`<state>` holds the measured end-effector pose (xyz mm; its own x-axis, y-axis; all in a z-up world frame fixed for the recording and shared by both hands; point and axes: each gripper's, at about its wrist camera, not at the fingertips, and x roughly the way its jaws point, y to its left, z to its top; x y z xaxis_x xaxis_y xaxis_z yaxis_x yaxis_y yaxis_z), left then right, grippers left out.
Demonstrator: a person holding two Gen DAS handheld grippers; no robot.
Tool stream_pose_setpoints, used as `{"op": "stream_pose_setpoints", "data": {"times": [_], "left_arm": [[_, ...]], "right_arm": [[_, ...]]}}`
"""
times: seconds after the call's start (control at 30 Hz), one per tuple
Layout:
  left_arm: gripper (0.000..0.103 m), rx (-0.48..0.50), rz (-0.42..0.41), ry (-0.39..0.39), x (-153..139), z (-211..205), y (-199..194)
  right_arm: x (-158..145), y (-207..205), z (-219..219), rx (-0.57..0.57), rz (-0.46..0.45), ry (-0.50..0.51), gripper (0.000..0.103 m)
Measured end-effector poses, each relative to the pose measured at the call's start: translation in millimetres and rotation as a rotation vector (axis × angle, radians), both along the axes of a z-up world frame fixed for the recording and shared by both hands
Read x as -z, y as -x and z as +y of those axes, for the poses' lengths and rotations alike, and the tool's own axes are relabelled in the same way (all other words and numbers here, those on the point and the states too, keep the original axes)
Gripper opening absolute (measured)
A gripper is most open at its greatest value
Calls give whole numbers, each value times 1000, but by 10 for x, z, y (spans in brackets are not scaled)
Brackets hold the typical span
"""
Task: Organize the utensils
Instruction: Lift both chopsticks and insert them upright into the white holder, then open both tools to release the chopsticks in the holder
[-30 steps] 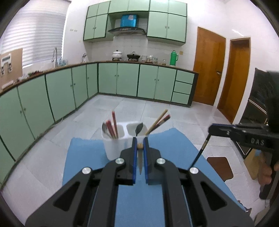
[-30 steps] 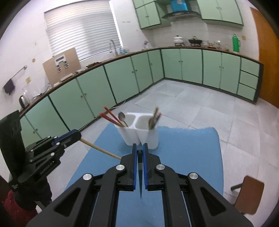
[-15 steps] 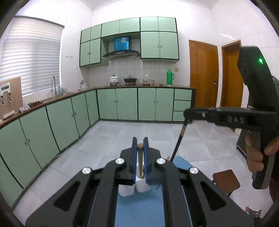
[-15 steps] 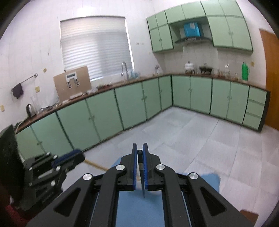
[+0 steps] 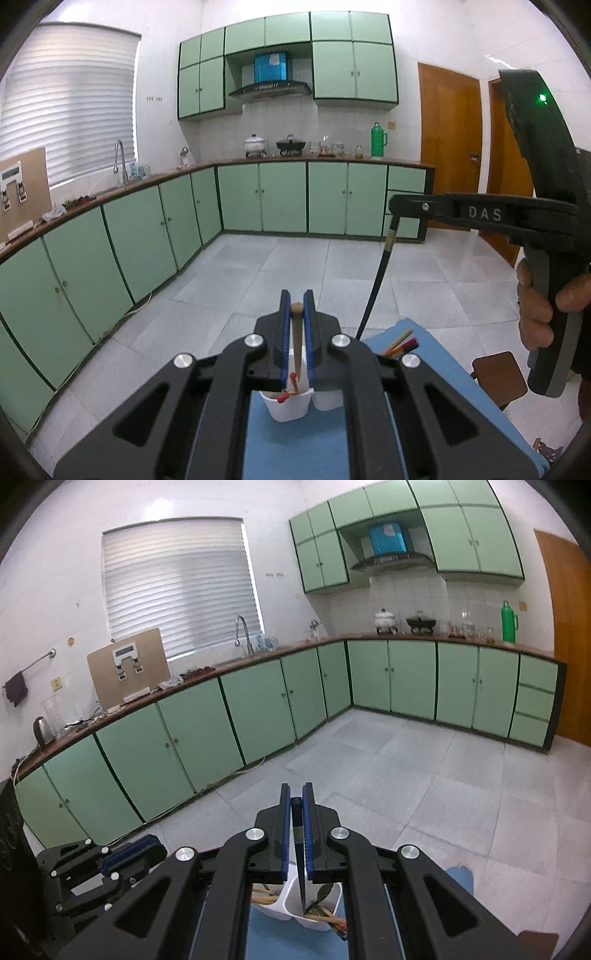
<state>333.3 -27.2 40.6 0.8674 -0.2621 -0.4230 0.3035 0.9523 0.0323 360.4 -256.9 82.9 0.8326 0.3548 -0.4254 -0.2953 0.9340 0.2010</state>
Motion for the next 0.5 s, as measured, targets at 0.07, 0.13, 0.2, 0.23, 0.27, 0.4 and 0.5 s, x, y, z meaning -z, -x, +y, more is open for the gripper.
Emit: {"op": "stream_pose_setpoints", "data": {"times": [0.07,0.13,0.2,0.23,0.27,0.4,0.5], "left_arm": [[6,-4,19,0,72,23,-98],[6,-10,32,0,140,45,-171],[6,-10,45,0,198,61,-222],[6,-11,55,-1,236,61,-261],[6,-11,63,-2,266,62,-285],[9,-29,104,2,334,63,-414],[31,-37,117,18,351,129,-382]], "right_arm": [[124,-50,-11,4,22,9,6],[230,-80,-7,6,35,16,6],[310,-92,-3,6,48,24,6],[351,-89,2,5,54,25,6],[378,-97,10,4,61,27,6],[511,-106,-3,-1,98,37,18],[530,-8,-118,55,78,21,53]]}}
